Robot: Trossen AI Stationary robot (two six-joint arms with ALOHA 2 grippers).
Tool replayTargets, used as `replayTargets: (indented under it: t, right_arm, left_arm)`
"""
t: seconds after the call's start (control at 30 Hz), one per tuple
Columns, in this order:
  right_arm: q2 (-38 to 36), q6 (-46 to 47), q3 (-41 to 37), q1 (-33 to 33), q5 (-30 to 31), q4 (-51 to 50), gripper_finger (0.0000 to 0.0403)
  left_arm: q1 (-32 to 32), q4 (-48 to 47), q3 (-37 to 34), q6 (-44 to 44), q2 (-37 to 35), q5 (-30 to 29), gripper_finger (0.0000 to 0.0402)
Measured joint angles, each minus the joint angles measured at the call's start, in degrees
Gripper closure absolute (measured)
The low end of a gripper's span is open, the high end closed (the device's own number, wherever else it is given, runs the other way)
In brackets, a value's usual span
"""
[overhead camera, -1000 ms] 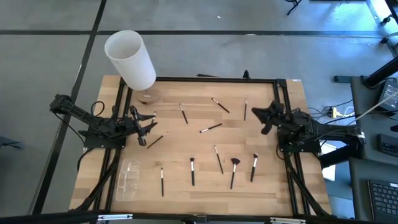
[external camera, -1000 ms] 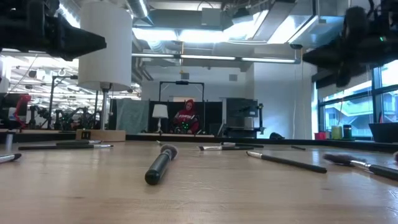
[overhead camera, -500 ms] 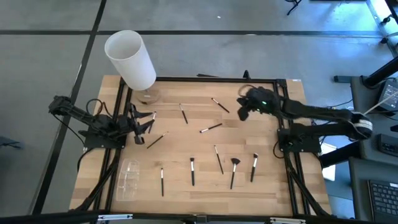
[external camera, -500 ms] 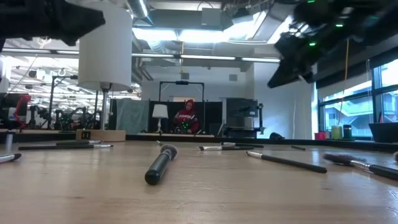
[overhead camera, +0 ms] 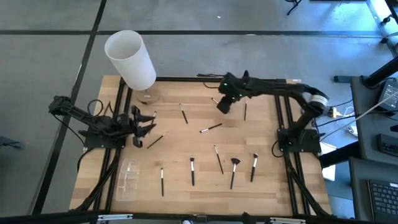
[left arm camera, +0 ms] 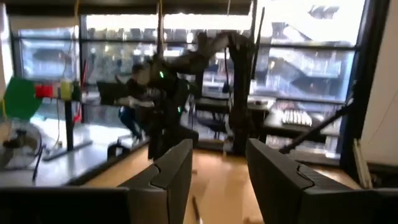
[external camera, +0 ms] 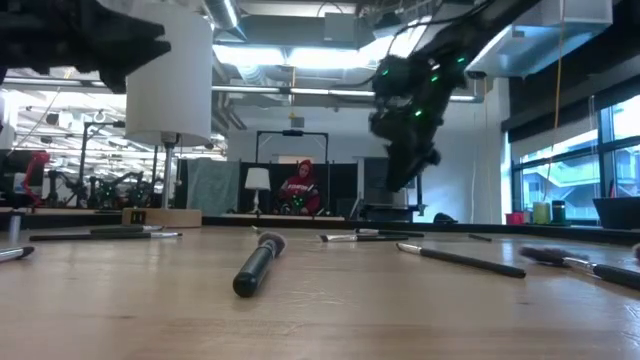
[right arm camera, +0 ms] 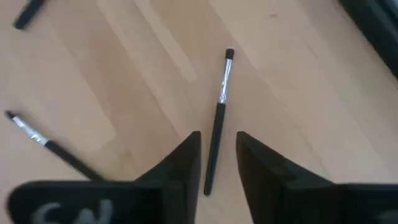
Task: Put items in baskets/containers
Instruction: Put the eyeshadow brush into the transparent organizer
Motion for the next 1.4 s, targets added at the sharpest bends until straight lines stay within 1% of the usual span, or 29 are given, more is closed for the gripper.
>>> replayTargets:
  t: [0.07,0.17,0.37,0.57,0.7,0.8,0.9,1.03,1.13,1.3,1.4]
  right_arm:
    - [3.6,-0.4,2.1,-0.1,0.3,-0.8,0.0271]
    - [7.7,-0.8,4.1,-0.2,0.3,-1.1,0.0253]
    - [12.9,-1.5,6.7,-1.7,0.3,-1.8,0.0252]
    - [15.5,-4.3,7.2,-2.8,0.3,-2.9,0.0269]
    - [16.8,-5.4,7.5,-2.8,0.3,-4.7,0.0291]
    - [17.7,-5.9,7.6,-2.8,0.2,-5.8,0.0314]
    - [18.4,-6.5,7.6,-2.8,0.0,-6.7,0.0346]
    - [19.4,-6.9,7.5,-2.8,-1.3,-7.0,0.0385]
    - [20.0,-6.8,7.4,-2.9,-2.5,-6.9,0.0387]
    - [20.2,-6.6,7.3,-2.9,-2.8,-6.4,0.0368]
    - [20.0,-6.5,8.3,-2.8,-2.9,-7.3,0.0369]
  left_arm:
    - [0.0,-2.2,0.0,-1.9,0.0,-0.1,0.0254]
    - [0.0,-5.5,0.0,-5.1,0.0,-2.2,0.0254]
    - [0.0,-14.1,0.0,-14.2,0.0,-6.5,0.0254]
    - [0.0,-20.5,0.0,-21.8,0.0,-9.1,0.0254]
    - [0.0,-23.4,0.0,-23.9,0.0,-11.8,0.0254]
    - [0.0,-25.0,0.0,-24.5,0.0,-14.7,0.0254]
    - [0.0,-25.6,0.0,-25.2,0.1,-16.6,0.0254]
    - [0.0,-25.7,0.0,-25.9,1.0,-17.0,0.0254]
    - [0.0,-25.7,0.0,-27.4,2.6,-16.6,0.0254]
    - [-0.4,-25.7,0.1,-31.9,6.6,-15.4,0.0254]
    - [-0.6,-25.7,0.1,-35.0,8.9,-15.1,0.0254]
